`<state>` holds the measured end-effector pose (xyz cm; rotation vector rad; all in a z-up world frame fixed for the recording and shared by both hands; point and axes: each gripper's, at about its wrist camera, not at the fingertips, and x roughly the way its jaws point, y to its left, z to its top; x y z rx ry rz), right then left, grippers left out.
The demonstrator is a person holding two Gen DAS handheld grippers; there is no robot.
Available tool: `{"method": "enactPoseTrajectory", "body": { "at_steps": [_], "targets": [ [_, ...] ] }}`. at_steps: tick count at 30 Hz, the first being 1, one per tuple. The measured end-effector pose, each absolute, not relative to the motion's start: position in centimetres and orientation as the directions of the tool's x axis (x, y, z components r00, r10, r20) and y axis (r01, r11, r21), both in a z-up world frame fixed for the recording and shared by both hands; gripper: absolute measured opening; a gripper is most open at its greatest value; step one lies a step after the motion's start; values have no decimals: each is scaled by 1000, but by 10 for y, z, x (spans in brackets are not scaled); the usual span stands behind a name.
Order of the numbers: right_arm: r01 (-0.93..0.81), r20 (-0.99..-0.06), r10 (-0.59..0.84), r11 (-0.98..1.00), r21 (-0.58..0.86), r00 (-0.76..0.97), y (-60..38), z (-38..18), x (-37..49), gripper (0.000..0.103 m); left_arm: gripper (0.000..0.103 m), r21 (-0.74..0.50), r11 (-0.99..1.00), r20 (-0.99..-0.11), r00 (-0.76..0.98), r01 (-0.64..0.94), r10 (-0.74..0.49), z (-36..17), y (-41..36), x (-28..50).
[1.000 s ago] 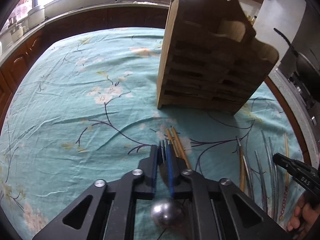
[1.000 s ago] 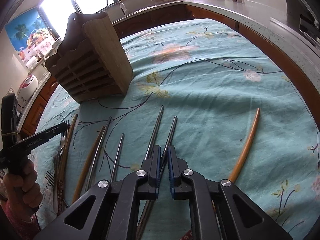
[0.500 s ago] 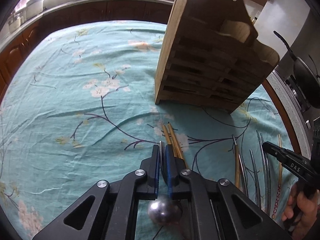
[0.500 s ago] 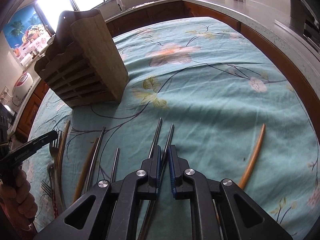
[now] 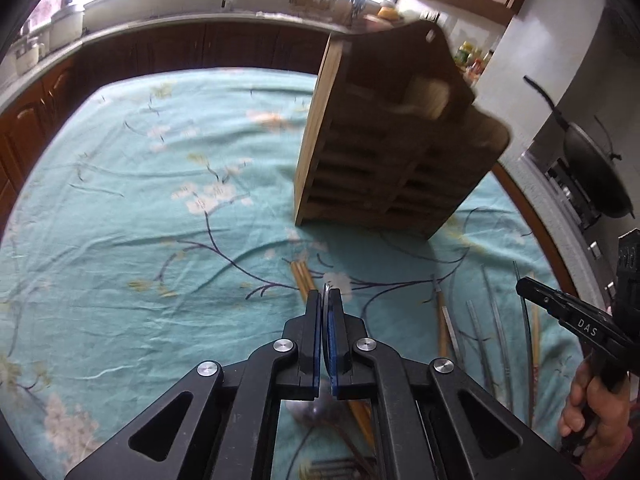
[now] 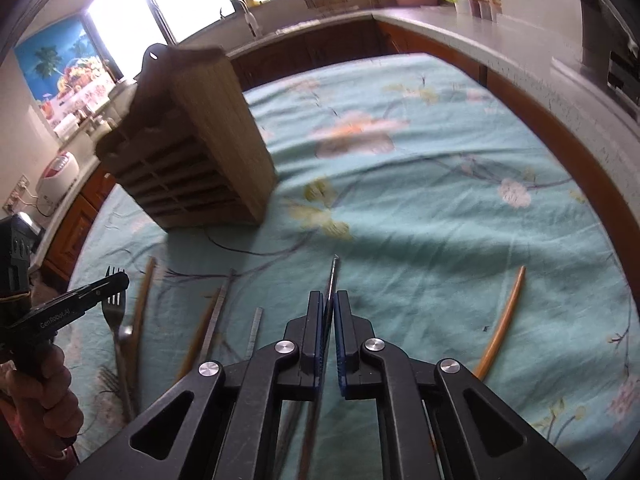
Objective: Organize utensils
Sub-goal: 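Lift the fork with the left tool while the right tool carries the chopstick to the caddy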
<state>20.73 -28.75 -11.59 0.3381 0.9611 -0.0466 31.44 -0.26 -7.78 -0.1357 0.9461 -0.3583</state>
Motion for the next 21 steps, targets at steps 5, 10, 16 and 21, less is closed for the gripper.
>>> {"method": "enactPoseTrajectory", "body": {
  "at_steps": [5, 10, 16, 21],
  "targets": [
    [149, -770, 128, 949, 278, 625, -279, -88, 197, 4, 1, -289, 922, -716, 581, 257, -386, -47, 11, 285],
    [114, -727, 143, 950, 291, 671, -270, -61, 189, 4, 0, -310, 910, -663, 623, 276, -415, -18, 27, 255],
    [82, -689, 156, 951, 300, 708, -261, -38, 179, 4, 0, -293, 915, -626, 668, 279, -404, 2, 40, 225],
    [63, -658, 158, 952, 300, 736, -255, -21, 168, 4, 0, -294, 912, -599, 689, 285, -409, 17, 48, 208]
  ]
}}
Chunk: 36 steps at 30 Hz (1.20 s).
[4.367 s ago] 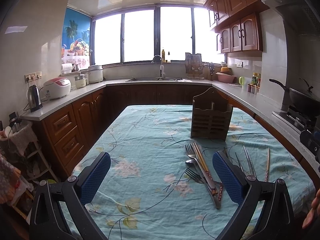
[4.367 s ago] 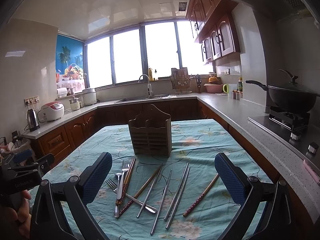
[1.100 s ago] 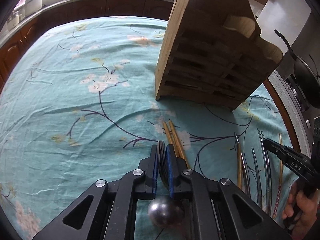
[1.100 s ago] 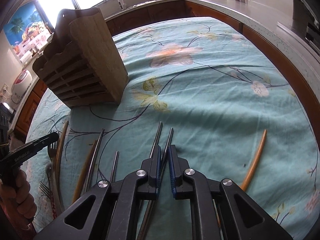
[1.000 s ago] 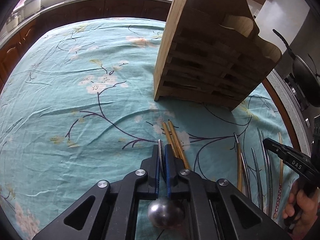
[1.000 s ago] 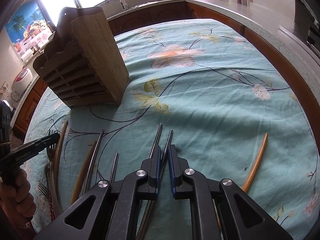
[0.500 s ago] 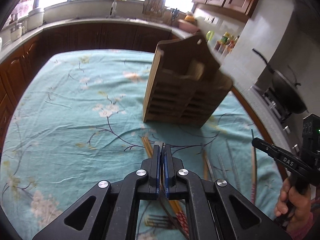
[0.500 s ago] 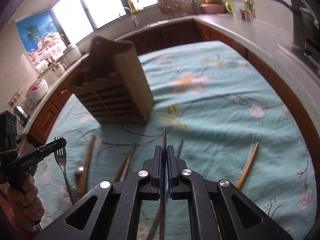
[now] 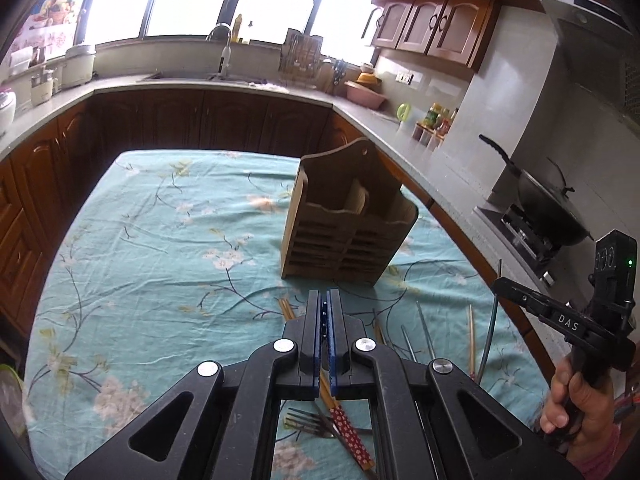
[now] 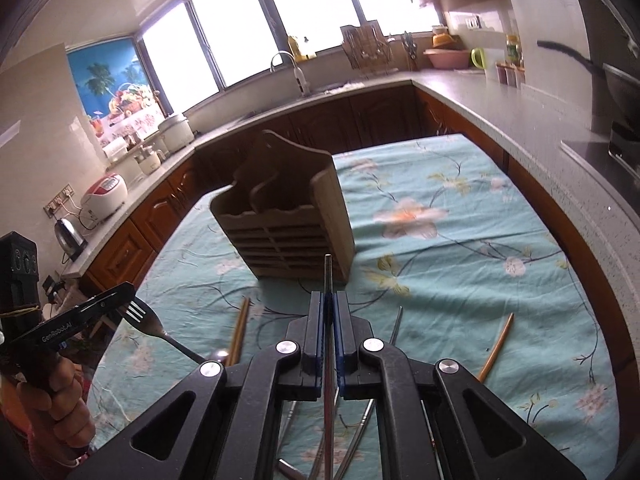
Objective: Organize utensils
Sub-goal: 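Lift the fork with the left tool while the right tool carries the chopstick to the caddy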
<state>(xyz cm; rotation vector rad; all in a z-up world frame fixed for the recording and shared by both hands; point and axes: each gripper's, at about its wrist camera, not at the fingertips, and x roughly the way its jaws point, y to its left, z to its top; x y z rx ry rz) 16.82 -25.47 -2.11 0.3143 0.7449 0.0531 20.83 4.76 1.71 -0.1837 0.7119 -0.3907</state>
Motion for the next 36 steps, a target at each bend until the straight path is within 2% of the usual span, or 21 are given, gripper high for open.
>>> {"method": "enactPoseTrajectory", "body": {
  "at_steps": [16, 28, 36],
  "targets": [
    [29, -518, 135, 955, 296, 845, -249, 34, 167, 4, 0, -265, 922, -505, 774, 281, -381, 56, 63, 193],
    [29, -328, 79, 949, 313, 941, -259, 89, 202, 4, 0, -237, 947, -421, 856, 216, -300, 83, 64, 232],
    [50, -231, 30, 941, 334, 972, -268, 104, 240, 4, 0, -246, 955, -414, 873, 164, -257, 78, 53, 278]
  ]
}}
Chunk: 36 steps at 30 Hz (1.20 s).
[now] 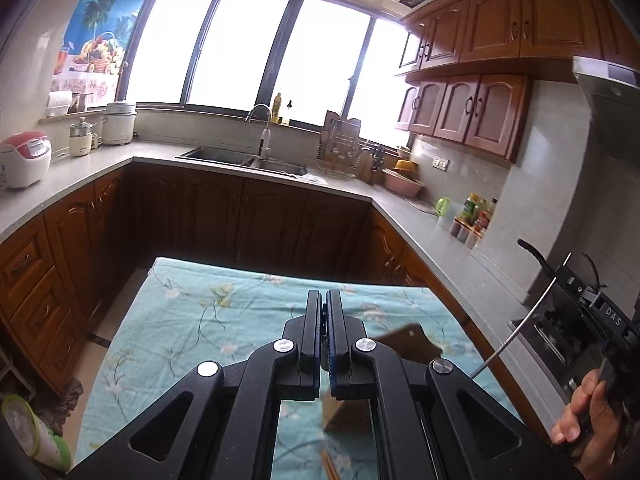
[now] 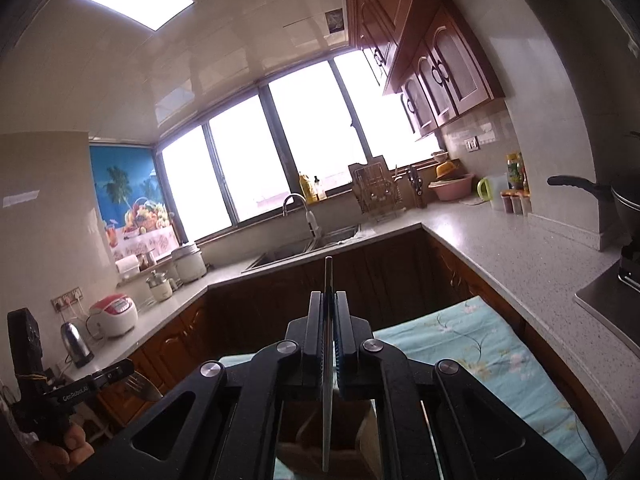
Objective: Organize utensils
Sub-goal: 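Lift the fork with the left tool while the right tool carries the chopstick to the caddy, then lower the fork into the caddy and open the left tool while the right tool releases the chopstick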
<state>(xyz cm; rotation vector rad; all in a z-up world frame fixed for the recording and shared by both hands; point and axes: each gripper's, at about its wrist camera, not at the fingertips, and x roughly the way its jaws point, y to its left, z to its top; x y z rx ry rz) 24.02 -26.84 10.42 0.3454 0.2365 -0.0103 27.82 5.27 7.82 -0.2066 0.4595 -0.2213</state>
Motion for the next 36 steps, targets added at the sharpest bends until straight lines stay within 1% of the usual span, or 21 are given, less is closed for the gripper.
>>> {"method": "enactPoseTrajectory", "body": {
  "at_steps": [6, 9, 14, 16, 24, 30, 31, 33, 35, 36],
  "targets": [
    [57, -219, 15, 947, 316, 976, -267, 90, 274, 4, 1, -210, 968, -444, 869, 137, -219, 58, 29, 317],
    [70, -245, 5, 952, 297, 969, -262, 69, 286, 4, 1, -200, 970, -480, 850, 135, -217, 42, 14, 337],
    [95, -292, 6, 940, 329, 956, -267, 32, 296, 4, 1, -192, 972, -522, 824, 139, -221, 19, -5, 361],
    [104, -311, 7, 935, 338, 950, -269, 21, 299, 4, 1, -191, 971, -533, 815, 144, -226, 19, -7, 373],
    [117, -383, 28, 929, 350, 923, -269, -2, 312, 5, 3, -145, 974, -554, 801, 176, -227, 18, -15, 394],
    [132, -410, 30, 923, 361, 911, -273, -11, 315, 6, 4, -130, 974, -571, 789, 186, -227, 8, -22, 398],
    [133, -412, 32, 921, 365, 910, -275, -12, 316, 6, 5, -126, 974, -573, 788, 186, -225, 7, -23, 398],
    [134, -422, 40, 917, 375, 906, -278, -13, 316, 10, 9, -127, 973, -578, 782, 193, -231, 4, -26, 400],
    [136, -429, 44, 916, 378, 902, -278, -15, 317, 10, 21, -133, 973, -580, 781, 190, -231, 2, -25, 401],
    [134, -429, 46, 915, 380, 902, -278, -16, 316, 10, 22, -130, 975, -578, 785, 181, -222, 2, -24, 401]
  ]
}}
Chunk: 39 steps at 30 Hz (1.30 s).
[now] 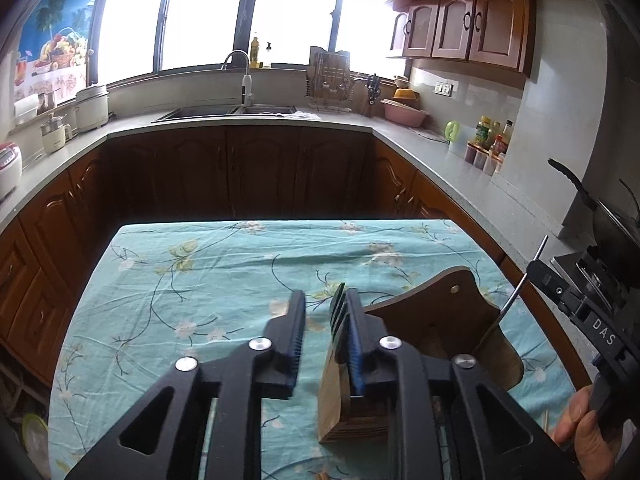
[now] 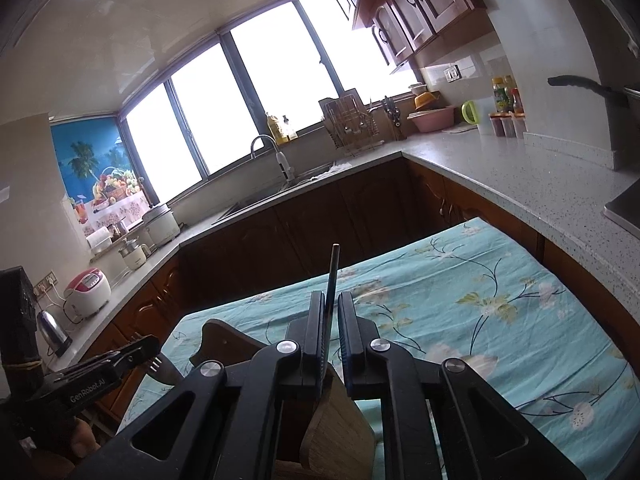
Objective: Organize utensils
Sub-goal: 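Lower the fork into the caddy and open the left tool while the right tool releases the chopstick, then move both tools back from the caddy to the utensil pile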
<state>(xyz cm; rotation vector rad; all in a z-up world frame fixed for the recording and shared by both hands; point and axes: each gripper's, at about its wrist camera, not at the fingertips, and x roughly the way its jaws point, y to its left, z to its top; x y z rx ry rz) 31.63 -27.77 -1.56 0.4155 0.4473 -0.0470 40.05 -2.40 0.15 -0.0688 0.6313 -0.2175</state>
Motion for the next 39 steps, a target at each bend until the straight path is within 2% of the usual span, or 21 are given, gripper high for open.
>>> {"method": "enactPoseTrajectory", "body": {
  "at_steps": [3, 4, 6, 8, 12, 14, 16, 18, 19, 21, 23, 39],
  "targets": [
    [134, -436, 49, 916, 379, 898, -277, -14, 316, 10, 28, -134, 976, -581, 785, 170, -216, 0, -22, 402],
    [135, -439, 49, 916, 379, 897, -277, -15, 316, 11, 34, -138, 976, -582, 784, 167, -216, 0, -22, 402],
    [139, -444, 49, 914, 382, 895, -279, -15, 316, 17, 42, -144, 976, -577, 788, 161, -215, 1, -20, 401],
    [139, -446, 54, 911, 388, 893, -279, -15, 315, 29, 46, -145, 977, -575, 790, 158, -213, 1, -21, 400],
    [141, -450, 55, 910, 390, 892, -280, -16, 313, 34, 57, -143, 977, -570, 794, 158, -212, 3, -21, 395],
    [140, -451, 58, 908, 395, 891, -281, -16, 311, 40, 72, -138, 978, -563, 800, 156, -207, 4, -21, 391],
    [139, -445, 58, 907, 398, 893, -282, -14, 307, 45, 78, -142, 978, -555, 805, 153, -207, 5, -18, 385],
    [135, -436, 62, 903, 407, 898, -283, -11, 301, 53, 79, -152, 976, -554, 805, 155, -214, 6, -14, 376],
    [134, -432, 65, 901, 413, 899, -284, -9, 298, 65, 84, -156, 976, -556, 803, 154, -216, 6, -12, 373],
    [125, -422, 76, 895, 428, 903, -286, -7, 291, 82, 87, -173, 974, -556, 801, 149, -221, 7, -4, 360],
    [120, -416, 82, 892, 436, 906, -286, -5, 280, 83, 93, -187, 973, -554, 802, 138, -221, 7, 3, 348],
    [121, -433, 74, 907, 404, 898, -284, 5, 182, 86, 93, -269, 961, -592, 775, 67, -220, -5, 50, 246]
  ]
}}
